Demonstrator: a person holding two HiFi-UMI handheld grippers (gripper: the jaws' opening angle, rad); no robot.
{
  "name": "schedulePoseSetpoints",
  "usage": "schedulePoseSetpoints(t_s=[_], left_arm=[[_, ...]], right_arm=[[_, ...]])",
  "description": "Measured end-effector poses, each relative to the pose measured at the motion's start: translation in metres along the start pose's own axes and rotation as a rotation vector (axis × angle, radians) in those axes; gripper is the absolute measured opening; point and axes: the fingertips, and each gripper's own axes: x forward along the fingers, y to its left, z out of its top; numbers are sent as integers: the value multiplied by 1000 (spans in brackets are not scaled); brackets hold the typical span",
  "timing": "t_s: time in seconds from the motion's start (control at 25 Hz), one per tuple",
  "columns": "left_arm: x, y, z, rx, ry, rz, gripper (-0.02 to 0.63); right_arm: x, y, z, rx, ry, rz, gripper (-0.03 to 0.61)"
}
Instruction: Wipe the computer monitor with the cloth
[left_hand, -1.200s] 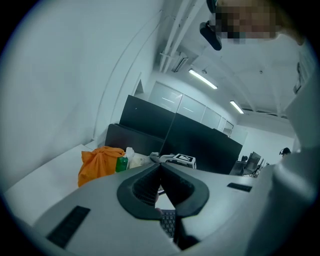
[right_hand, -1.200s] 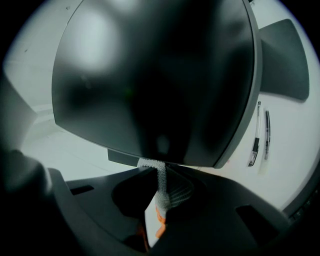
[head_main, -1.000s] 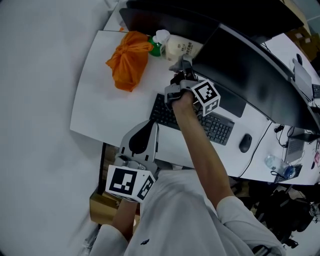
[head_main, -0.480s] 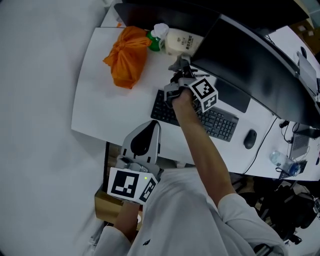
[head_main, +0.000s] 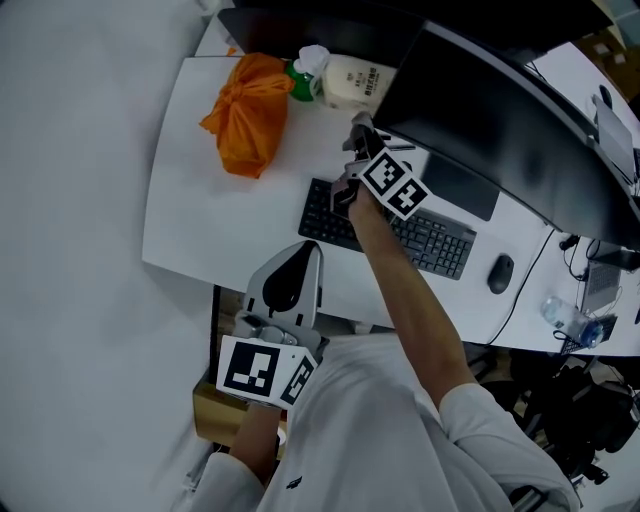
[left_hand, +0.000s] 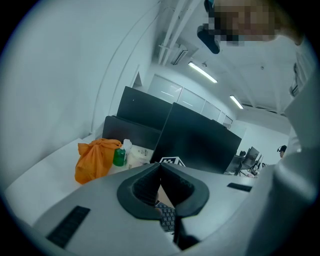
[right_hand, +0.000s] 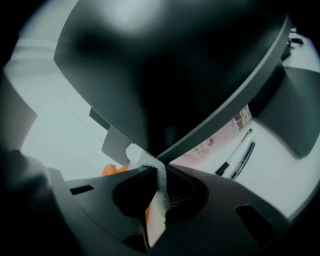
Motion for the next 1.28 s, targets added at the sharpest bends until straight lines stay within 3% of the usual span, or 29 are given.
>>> schedulePoseSetpoints(t_s=[0.16, 0.28, 1.28], left_arm=[[0, -2, 1, 3, -1, -3, 18], [0, -5, 0, 3, -1, -7, 18], [12, -55, -5, 41, 10, -104, 18]], right_arm=[[1, -8, -2, -186, 45, -59, 35], [-2, -14, -2, -242, 65, -82, 34], [-67, -105, 59, -156, -47, -156, 34]])
